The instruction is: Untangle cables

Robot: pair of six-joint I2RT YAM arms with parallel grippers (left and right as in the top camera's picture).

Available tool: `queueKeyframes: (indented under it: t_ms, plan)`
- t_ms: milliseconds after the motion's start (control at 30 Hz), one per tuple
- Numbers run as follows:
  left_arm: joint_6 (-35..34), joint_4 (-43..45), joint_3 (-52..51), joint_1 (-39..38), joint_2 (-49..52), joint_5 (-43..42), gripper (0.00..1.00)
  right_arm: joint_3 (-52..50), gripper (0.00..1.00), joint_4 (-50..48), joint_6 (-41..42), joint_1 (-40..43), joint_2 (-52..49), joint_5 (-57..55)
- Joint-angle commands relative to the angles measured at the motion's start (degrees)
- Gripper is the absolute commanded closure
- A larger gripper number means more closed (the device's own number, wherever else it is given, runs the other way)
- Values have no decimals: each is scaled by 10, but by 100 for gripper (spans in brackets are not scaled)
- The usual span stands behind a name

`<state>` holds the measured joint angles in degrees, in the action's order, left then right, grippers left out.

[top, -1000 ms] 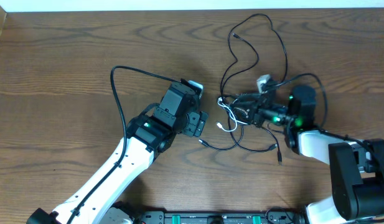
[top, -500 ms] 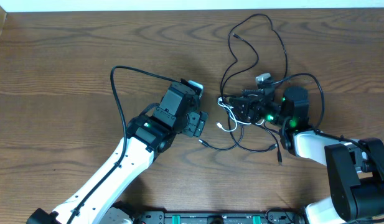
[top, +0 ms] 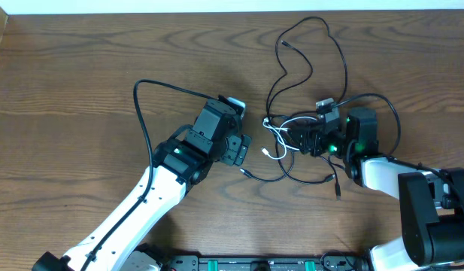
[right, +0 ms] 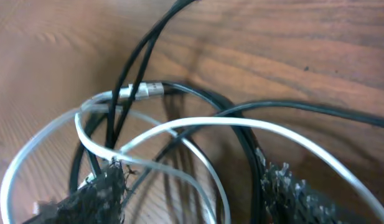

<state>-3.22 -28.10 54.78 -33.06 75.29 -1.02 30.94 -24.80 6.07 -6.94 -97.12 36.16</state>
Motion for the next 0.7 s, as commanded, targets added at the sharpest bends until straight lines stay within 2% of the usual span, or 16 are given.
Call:
queueKeyframes:
  t_ms: [0,300,467,667]
  plan:
    - [-5,-1,5,2,4,1,16,1,30,10,-90,1,-3,-2]
    - [-5,-1,5,2,4,1,16,1,31,-18,-92,-22,-3,-3]
    - [-5,-1,5,2,4,1,16,1,26,-33,-105,-70,-3,-72]
    - [-5,-1,5,2,4,1,16,1,30,-35,-123,-110,-3,-145]
